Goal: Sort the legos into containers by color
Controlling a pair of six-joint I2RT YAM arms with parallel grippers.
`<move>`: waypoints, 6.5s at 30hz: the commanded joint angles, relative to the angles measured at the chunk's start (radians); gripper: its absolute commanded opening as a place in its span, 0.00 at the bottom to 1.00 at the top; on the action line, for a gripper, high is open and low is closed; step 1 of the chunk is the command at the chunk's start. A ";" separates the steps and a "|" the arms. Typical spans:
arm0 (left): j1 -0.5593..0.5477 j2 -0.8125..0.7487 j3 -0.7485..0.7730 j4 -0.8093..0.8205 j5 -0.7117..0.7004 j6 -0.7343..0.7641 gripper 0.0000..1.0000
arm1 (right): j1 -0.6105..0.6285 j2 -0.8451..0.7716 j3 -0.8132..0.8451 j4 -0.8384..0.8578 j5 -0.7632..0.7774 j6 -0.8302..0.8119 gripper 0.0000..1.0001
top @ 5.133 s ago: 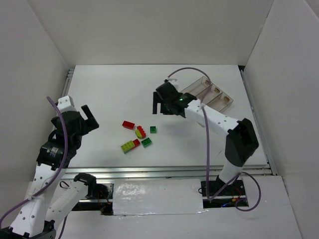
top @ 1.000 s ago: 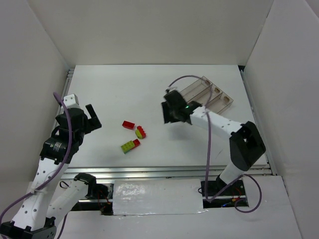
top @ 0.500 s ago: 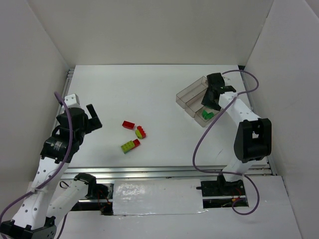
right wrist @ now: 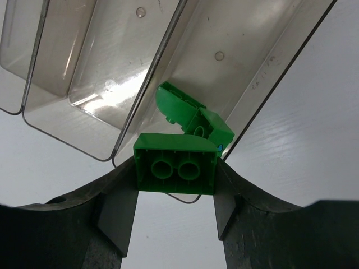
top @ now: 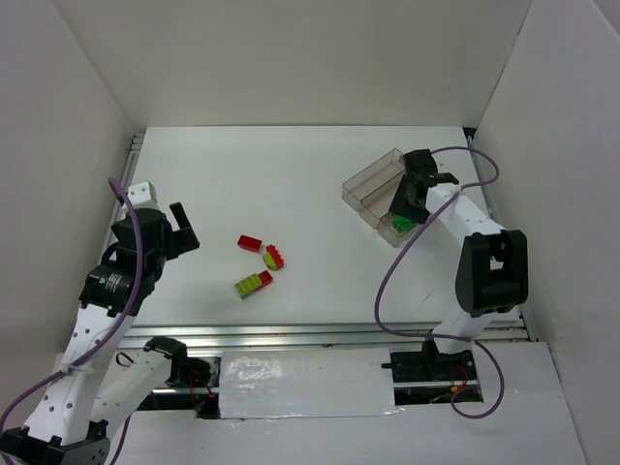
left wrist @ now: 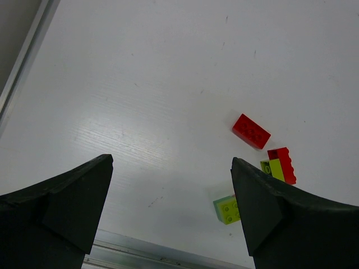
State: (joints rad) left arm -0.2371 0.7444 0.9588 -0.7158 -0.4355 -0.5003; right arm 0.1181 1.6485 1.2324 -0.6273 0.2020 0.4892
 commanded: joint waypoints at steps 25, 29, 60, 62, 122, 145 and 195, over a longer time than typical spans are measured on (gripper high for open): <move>0.005 0.000 -0.005 0.046 0.014 0.016 1.00 | -0.051 0.048 0.150 -0.046 0.019 0.006 0.96; 0.005 0.009 -0.006 0.047 0.015 0.016 0.99 | 0.026 -0.093 0.093 -0.031 -0.002 0.003 0.97; -0.169 0.906 0.235 0.257 0.210 -0.129 0.99 | 0.632 -0.510 -0.313 0.094 -0.035 0.111 1.00; -0.169 0.955 0.261 0.256 0.195 -0.115 1.00 | 0.643 -0.523 -0.323 0.090 -0.047 0.109 1.00; -0.485 1.484 1.055 0.693 0.460 0.102 0.28 | 0.647 -0.963 -0.294 -0.150 0.275 0.278 1.00; -0.556 1.503 1.080 0.739 0.119 0.028 0.99 | 0.643 -1.038 -0.260 -0.236 0.240 0.213 1.00; -0.209 0.130 -0.043 -0.082 -0.063 -0.331 1.00 | 0.827 0.415 0.332 0.075 0.046 -0.063 0.00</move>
State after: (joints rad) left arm -0.4519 0.8642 0.9199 -0.8467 -0.5388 -0.8604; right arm 0.9596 2.1437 1.6073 -0.6044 0.2447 0.4423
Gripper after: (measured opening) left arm 0.994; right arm 0.545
